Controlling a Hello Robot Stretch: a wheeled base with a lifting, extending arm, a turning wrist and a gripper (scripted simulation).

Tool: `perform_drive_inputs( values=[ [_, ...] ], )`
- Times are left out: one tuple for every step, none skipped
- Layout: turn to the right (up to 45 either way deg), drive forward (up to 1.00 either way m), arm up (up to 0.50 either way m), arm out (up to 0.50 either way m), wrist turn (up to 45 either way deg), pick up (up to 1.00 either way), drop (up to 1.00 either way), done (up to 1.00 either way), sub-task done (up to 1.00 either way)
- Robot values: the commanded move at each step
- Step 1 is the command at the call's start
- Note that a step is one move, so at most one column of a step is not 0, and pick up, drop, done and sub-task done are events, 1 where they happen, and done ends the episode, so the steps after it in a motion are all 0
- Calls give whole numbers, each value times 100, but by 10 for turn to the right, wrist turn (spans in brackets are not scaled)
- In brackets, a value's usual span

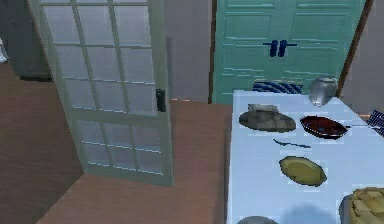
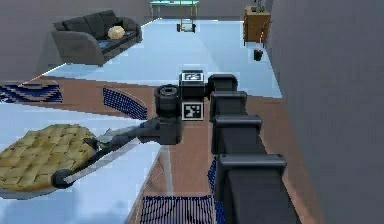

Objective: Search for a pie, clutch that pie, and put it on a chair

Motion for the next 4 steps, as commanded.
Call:
perform_drive_inputs(
  values=[
    [0, 0, 0, 0, 450, 0, 0, 0, 0],
    [0, 0, 0, 0, 270, 0, 0, 0, 0],
    [0, 0, -38, 0, 0, 0, 0, 0, 0],
    [0, 0, -32, 0, 0, 0, 0, 0, 0]
  ],
)
